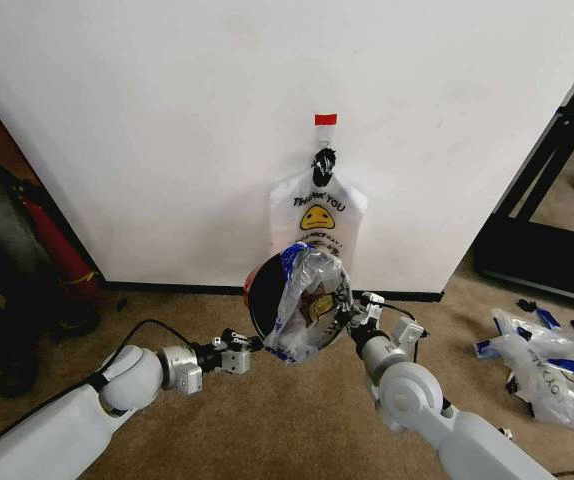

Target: Pick up the garbage bag from the wall and place it over the trash bin.

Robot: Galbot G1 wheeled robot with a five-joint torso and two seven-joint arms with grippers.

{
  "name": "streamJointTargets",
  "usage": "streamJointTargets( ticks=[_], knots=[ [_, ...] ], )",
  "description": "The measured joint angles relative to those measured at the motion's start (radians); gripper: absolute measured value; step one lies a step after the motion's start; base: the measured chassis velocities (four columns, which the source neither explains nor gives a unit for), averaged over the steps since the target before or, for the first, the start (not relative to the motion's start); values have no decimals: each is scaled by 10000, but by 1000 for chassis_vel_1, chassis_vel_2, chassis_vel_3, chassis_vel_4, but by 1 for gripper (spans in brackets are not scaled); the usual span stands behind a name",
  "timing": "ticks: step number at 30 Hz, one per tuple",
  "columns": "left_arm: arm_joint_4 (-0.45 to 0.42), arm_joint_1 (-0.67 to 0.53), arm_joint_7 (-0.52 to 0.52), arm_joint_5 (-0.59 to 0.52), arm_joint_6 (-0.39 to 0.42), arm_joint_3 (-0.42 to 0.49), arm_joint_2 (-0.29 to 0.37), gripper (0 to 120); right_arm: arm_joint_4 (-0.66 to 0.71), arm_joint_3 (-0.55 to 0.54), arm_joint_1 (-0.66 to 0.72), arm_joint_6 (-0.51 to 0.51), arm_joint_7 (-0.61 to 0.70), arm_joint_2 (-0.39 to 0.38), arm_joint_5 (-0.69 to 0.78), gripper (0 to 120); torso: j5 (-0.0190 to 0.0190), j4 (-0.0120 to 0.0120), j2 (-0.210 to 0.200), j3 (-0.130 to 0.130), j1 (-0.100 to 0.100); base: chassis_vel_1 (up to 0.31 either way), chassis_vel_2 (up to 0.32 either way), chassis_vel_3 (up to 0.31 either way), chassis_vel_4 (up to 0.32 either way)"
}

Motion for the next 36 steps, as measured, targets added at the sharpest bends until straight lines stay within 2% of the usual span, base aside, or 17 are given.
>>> streamJointTargets(
  ticks=[3,8,9,11,14,16,17,18,20,23,24,25,26,28,31,34,36],
  knots=[
    [-123,79,117,-13,-6,-40,36,4,-142,0,0,57,-56,24,-118,0,0,0,0,0,0,0,0,0,0],
    [148,115,389,87,-463,-167,35,26,-436,232,89,134,-109,78,-125,0,-2,0,0,0,0,0,0,0,0],
    [318,116,463,124,-666,-315,35,32,-469,332,102,149,-110,65,-89,0,-1,0,0,0,0,0,0,0,0],
    [436,139,569,177,-836,-484,35,34,-487,376,100,161,-112,49,-76,0,-1,0,0,0,0,0,0,0,0],
    [598,163,716,268,-1162,-845,31,43,-495,469,64,219,-112,36,-67,0,-2,1,0,0,0,0,0,0,0],
    [498,259,517,-172,-1151,-1252,86,55,-496,557,-13,321,-124,53,-65,0,-1,0,0,1,0,0,0,0,0],
    [228,327,153,-854,-797,-1420,98,58,-496,587,-40,379,-132,77,-73,0,-1,2,0,1,0,0,0,0,0],
    [228,327,153,-854,-797,-1420,98,58,-496,587,-40,379,-132,77,-73,0,-1,2,0,1,0,0,0,0,0],
    [-804,536,-1746,-3284,661,-1480,170,69,-543,594,-75,511,-166,119,-117,0,0,0,0,0,0,0,0,0,0],
    [-2004,639,-3352,-5473,2487,-1249,213,77,-605,546,-54,552,-185,122,-183,0,0,0,0,0,0,0,0,0,0],
    [-2618,622,-4035,-6377,3326,-1139,169,86,-641,511,-20,553,-186,136,-211,0,1,0,0,0,0,0,0,0,0],
    [-2976,596,-4393,-6914,3758,-1064,131,88,-662,495,5,559,-186,148,-235,0,2,0,0,0,0,0,0,0,0],
    [-2976,596,-4393,-6914,3758,-1064,131,88,-662,495,5,559,-186,148,-235,0,2,0,0,0,0,0,0,0,0],
    [-3839,559,-5227,-8184,4538,-883,37,97,-712,452,51,588,-186,188,-289,0,0,-1,0,0,0,0,0,0,0],
    [-4729,711,-5913,-9435,5222,-574,-8,100,-749,389,78,614,-186,245,-334,0,4,0,0,-1,-1,0,0,0,0],
    [-4896,865,-6172,-9749,5480,-287,-30,98,-752,373,90,624,-187,281,-348,0,0,1,0,-1,-1,0,0,0,0],
    [-4656,893,-6240,-9768,5509,-53,-157,96,-747,347,92,627,-207,300,-350,0,1,1,0,0,-1,0,0,0,0]
  ],
)
